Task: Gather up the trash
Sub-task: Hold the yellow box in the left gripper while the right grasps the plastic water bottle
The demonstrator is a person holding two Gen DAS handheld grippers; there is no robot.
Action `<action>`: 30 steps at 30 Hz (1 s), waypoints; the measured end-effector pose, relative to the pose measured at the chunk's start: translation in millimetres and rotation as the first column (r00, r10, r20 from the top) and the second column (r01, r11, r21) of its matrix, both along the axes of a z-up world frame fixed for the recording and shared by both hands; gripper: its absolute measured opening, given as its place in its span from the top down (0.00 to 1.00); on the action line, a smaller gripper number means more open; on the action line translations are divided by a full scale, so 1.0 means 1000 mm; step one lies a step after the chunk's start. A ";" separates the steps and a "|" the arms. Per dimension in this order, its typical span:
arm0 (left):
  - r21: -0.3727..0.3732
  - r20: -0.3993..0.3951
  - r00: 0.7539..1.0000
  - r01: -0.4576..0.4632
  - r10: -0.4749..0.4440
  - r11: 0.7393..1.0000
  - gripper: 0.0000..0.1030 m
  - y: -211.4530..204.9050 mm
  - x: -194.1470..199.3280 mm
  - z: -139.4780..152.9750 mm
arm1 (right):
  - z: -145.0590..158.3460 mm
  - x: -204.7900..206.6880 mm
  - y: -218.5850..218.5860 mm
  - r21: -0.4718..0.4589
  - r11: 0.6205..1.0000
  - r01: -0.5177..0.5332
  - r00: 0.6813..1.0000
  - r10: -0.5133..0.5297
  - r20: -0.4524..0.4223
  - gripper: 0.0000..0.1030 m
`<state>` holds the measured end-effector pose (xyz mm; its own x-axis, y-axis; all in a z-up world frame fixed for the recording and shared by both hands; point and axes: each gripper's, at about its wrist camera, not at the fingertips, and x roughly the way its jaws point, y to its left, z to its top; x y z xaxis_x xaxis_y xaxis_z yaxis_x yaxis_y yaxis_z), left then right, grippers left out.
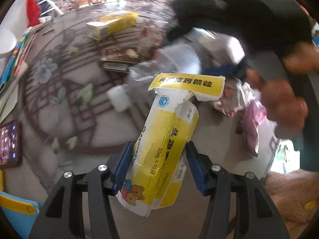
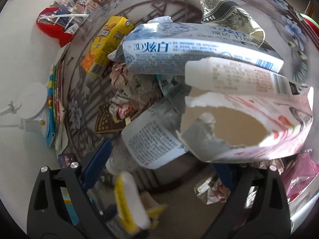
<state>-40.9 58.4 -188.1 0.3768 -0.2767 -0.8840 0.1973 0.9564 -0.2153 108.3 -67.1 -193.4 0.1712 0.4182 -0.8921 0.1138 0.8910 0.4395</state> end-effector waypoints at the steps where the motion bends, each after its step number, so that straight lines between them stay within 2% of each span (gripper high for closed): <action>1: 0.002 0.000 1.000 0.013 -0.013 1.000 0.49 -0.004 -0.001 -0.001 | -0.002 0.002 -0.001 0.007 1.000 0.024 1.000 -0.023 -0.013 0.10; 4: -0.007 -0.004 1.000 0.026 -0.026 1.000 0.49 -0.008 -0.004 -0.002 | -0.004 0.008 -0.005 0.008 0.997 0.079 0.996 -0.079 -0.030 0.10; 7: -0.024 -0.002 1.000 0.030 -0.030 0.999 0.49 -0.006 -0.004 -0.002 | -0.005 0.013 -0.004 -0.026 0.997 0.075 0.997 -0.075 -0.013 0.11; 8: -0.025 -0.001 1.000 0.029 -0.029 0.999 0.49 -0.005 -0.004 -0.002 | -0.005 0.015 -0.003 -0.040 0.997 0.065 0.998 -0.065 -0.006 0.20; 9: -0.022 0.000 1.000 0.024 -0.024 0.999 0.48 -0.004 -0.003 -0.002 | -0.005 0.016 -0.002 -0.042 0.997 0.057 0.998 -0.057 0.001 0.21; 13: -0.029 -0.003 1.000 -0.001 0.001 1.000 0.48 0.003 -0.001 -0.002 | -0.002 0.016 -0.010 0.017 0.999 0.038 0.999 -0.038 0.002 0.32; 14: -0.034 -0.001 1.000 -0.006 0.006 0.999 0.48 0.005 -0.001 -0.001 | -0.001 0.016 -0.013 0.040 0.998 0.044 0.999 -0.045 0.002 0.37; 16: -0.036 0.012 1.000 -0.007 0.008 0.999 0.48 0.007 0.000 0.001 | 0.003 0.014 -0.020 0.086 0.995 0.051 0.999 -0.050 -0.008 0.39; 20: -0.056 0.066 0.997 -0.037 0.041 0.998 0.48 0.013 -0.002 0.014 | 0.012 0.010 -0.026 0.117 0.993 0.034 0.999 -0.036 0.020 0.44; 21: -0.079 0.091 0.994 -0.052 0.060 0.995 0.48 0.017 -0.001 0.020 | 0.014 0.009 -0.028 0.129 0.991 0.034 0.999 -0.037 0.023 0.48; 22: -0.097 0.111 0.991 -0.065 0.076 0.993 0.48 0.022 0.003 0.024 | 0.016 0.007 -0.032 0.140 0.989 0.035 0.999 -0.039 0.023 0.93; 23: -0.112 0.132 0.987 -0.080 0.095 0.990 0.48 0.026 0.004 0.030 | 0.017 0.007 -0.034 0.148 0.989 0.029 0.999 -0.031 0.009 0.97; 24: -0.120 0.151 0.981 -0.101 0.118 0.988 0.48 0.031 0.005 0.036 | 0.018 0.005 -0.037 0.170 0.985 0.029 1.000 -0.030 0.001 0.99; 27: -0.104 0.176 0.970 -0.150 0.166 0.983 0.48 0.039 0.010 0.045 | 0.021 0.002 -0.036 0.140 0.990 -0.012 1.000 0.009 0.017 0.99; 28: -0.105 0.180 0.966 -0.167 0.183 0.980 0.48 0.042 0.011 0.047 | 0.019 0.000 -0.035 0.129 0.992 -0.013 1.000 0.012 0.013 0.97; 30: -0.112 0.185 0.956 -0.209 0.227 0.972 0.48 0.051 0.013 0.050 | 0.019 -0.004 -0.033 0.125 0.992 -0.013 1.000 0.011 0.016 0.85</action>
